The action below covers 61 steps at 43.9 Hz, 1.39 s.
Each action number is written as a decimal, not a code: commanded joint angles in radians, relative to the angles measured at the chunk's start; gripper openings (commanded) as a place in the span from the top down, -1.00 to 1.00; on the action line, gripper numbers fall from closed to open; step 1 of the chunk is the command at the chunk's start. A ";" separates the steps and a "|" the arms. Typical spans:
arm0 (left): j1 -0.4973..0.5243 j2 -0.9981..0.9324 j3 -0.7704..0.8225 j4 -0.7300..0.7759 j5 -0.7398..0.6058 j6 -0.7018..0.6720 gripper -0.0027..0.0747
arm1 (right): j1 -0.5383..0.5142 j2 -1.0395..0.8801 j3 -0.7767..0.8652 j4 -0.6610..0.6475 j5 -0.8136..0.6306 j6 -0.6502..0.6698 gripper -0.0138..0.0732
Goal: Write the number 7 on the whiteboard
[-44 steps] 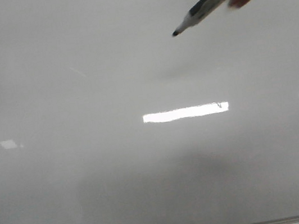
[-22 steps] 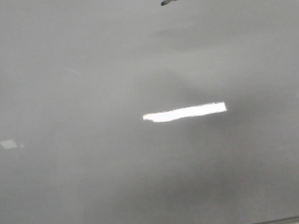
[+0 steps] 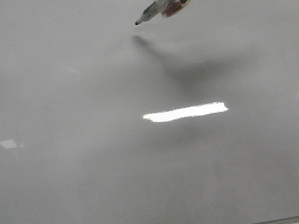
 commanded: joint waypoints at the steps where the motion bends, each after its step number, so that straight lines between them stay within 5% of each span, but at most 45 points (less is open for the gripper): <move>1: 0.000 0.001 -0.025 -0.019 -0.072 -0.009 -0.07 | 0.000 -0.003 -0.039 0.018 -0.089 0.000 0.81; 19: 0.000 0.001 -0.025 -0.019 -0.075 -0.009 -0.07 | -0.167 -0.053 -0.038 -0.005 0.050 0.000 0.81; 43: 0.000 0.001 -0.025 -0.019 -0.120 -0.006 -0.07 | -0.104 0.002 0.041 -0.002 0.135 -0.029 0.81; 51: -0.029 0.042 -0.041 -0.144 -0.076 0.186 -0.09 | -0.031 -0.147 0.043 -0.001 0.299 -0.158 0.81; 61: -0.187 0.200 -0.097 -0.290 -0.003 0.439 -0.37 | 0.051 -0.320 0.047 0.027 0.620 -0.424 0.81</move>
